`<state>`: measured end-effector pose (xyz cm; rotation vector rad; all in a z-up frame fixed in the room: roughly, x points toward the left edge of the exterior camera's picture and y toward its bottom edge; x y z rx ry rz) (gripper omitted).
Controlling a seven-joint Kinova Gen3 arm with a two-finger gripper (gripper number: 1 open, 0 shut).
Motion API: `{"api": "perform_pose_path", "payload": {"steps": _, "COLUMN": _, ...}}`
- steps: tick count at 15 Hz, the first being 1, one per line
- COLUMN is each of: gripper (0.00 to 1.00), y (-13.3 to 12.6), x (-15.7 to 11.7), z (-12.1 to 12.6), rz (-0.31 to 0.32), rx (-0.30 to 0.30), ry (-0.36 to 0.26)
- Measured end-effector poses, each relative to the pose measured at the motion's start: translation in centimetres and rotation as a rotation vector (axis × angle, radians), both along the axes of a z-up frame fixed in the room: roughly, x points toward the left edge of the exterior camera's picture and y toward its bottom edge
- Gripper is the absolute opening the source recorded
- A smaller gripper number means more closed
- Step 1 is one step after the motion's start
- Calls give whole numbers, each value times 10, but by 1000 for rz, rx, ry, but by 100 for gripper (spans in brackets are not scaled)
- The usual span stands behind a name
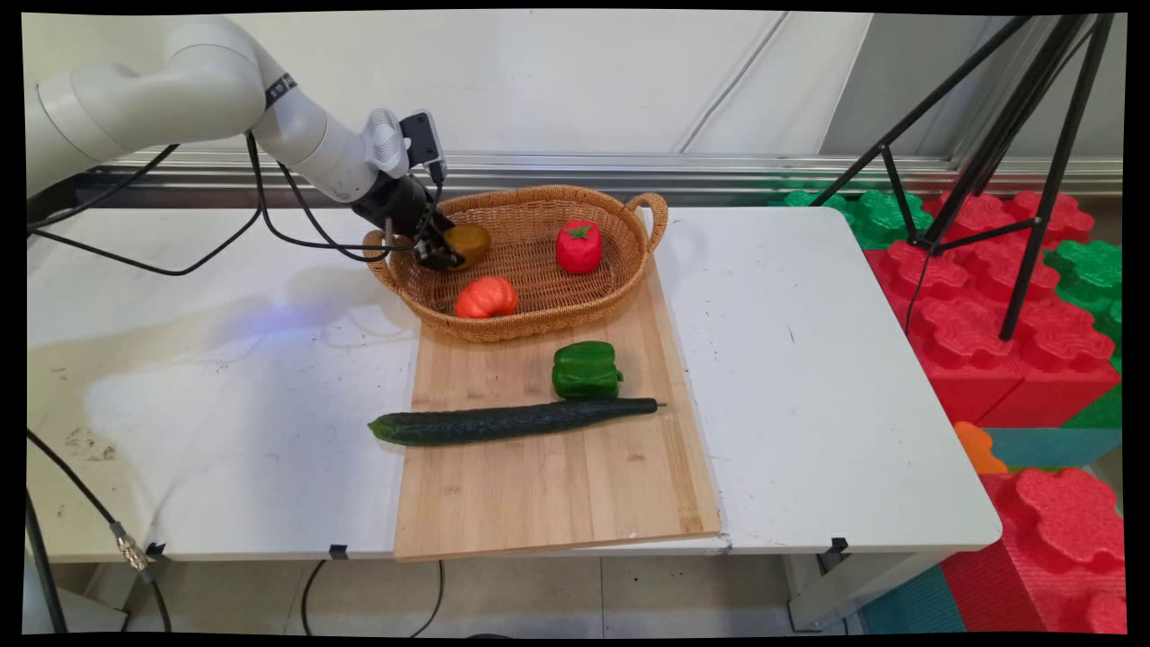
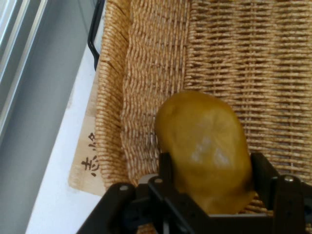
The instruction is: Place the picked object on the cutting board
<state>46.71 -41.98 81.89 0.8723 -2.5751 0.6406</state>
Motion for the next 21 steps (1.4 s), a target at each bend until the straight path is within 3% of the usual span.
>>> {"api": "perform_pose_path", "payload": {"steps": 10, "gripper": 0, "y": 0, "x": 3, "z": 20, "rz": -14, "rx": -36, "ry": 41}}
{"api": "perform_pose_path", "payload": {"steps": 17, "gripper": 0, "y": 16, "x": 14, "z": 62, "rz": -79, "rx": -68, "ry": 100}}
{"api": "perform_pose_path", "payload": {"steps": 21, "gripper": 0, "y": 36, "x": 22, "z": 89, "rz": -139, "rx": -57, "ry": 157}}
